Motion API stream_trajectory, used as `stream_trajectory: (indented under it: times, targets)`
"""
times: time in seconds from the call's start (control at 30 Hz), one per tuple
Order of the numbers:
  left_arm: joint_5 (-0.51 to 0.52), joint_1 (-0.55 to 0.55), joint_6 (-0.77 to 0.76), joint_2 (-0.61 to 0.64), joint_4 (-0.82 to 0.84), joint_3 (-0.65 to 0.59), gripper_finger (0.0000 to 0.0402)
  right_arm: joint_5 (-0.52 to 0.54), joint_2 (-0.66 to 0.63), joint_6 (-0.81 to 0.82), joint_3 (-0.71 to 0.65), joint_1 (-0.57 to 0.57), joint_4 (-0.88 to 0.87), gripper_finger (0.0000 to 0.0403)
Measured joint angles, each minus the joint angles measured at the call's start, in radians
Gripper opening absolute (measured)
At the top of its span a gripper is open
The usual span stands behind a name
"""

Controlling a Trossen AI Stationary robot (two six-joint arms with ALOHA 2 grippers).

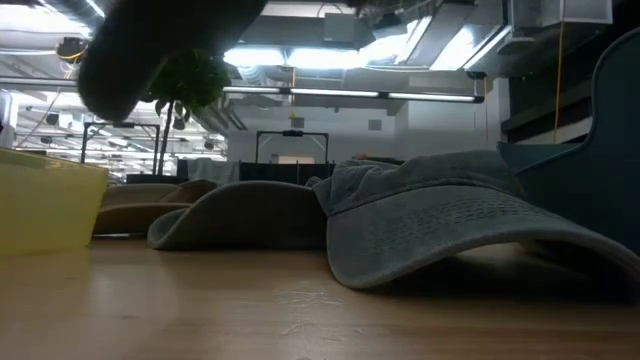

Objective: Pick & Place hat
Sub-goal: Put the top left blue cap into the yellow bin

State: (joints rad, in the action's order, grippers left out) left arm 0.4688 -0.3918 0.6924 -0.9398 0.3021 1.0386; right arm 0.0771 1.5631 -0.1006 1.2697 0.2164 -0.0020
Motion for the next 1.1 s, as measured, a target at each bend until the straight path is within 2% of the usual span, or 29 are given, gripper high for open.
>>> stream_trajectory:
  times: [0.1, 0.4, 0.57, 0.7, 1.0, 1.1]
  targets:
    - [-0.030, 0.001, 0.001, 0.000, -0.032, 0.000, 0.0003, -0.070, 0.002, -0.013, 0.000, -0.009, 0.044, 0.0263]
    - [-0.041, 0.001, 0.002, 0.000, -0.131, 0.000, 0.0003, -0.068, 0.004, -0.016, 0.000, -0.025, 0.110, 0.0263]
    - [-0.031, 0.001, 0.003, -0.001, -0.187, 0.000, 0.0003, 0.055, 0.005, -0.017, 0.000, -0.024, 0.115, 0.0263]
    - [0.027, 0.001, 0.018, -0.005, -0.224, 0.000, 0.0003, 0.063, 0.005, -0.052, 0.000, -0.025, 0.103, 0.0263]
    - [0.029, 0.001, 0.036, -0.021, -0.225, 0.000, 0.0003, 0.062, 0.006, -0.097, 0.000, -0.025, 0.099, 0.0263]
    - [0.028, 0.000, 0.029, -0.023, -0.224, 0.000, 0.0003, 0.063, 0.006, -0.233, 0.000, -0.025, 0.051, 0.0263]
